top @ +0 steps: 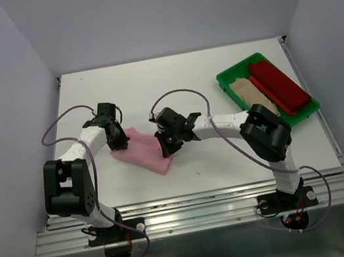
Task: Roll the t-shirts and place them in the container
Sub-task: Roll the T-shirt to the center of the board.
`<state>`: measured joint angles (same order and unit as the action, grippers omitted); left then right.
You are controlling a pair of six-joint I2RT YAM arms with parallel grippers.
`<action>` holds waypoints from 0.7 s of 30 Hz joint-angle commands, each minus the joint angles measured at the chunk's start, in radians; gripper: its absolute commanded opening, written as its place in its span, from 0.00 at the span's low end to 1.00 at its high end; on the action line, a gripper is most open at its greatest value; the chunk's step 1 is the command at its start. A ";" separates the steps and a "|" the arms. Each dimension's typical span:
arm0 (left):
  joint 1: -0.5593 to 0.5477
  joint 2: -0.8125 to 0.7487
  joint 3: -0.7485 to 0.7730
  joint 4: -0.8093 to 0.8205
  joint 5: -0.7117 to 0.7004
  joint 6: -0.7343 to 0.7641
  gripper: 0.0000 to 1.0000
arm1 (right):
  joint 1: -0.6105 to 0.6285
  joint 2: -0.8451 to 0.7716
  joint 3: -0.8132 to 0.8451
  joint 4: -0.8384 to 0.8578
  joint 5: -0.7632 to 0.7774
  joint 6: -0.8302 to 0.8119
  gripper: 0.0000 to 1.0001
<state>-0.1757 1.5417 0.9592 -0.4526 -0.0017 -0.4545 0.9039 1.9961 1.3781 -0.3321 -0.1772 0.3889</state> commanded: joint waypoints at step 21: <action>0.008 -0.074 0.055 -0.043 -0.060 0.000 0.00 | 0.023 -0.036 0.048 0.077 0.277 -0.007 0.02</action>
<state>-0.1745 1.4643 1.0027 -0.4980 -0.0425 -0.4545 0.9176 1.8820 1.3624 -0.2619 0.0368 0.3733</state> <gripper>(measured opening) 0.025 0.038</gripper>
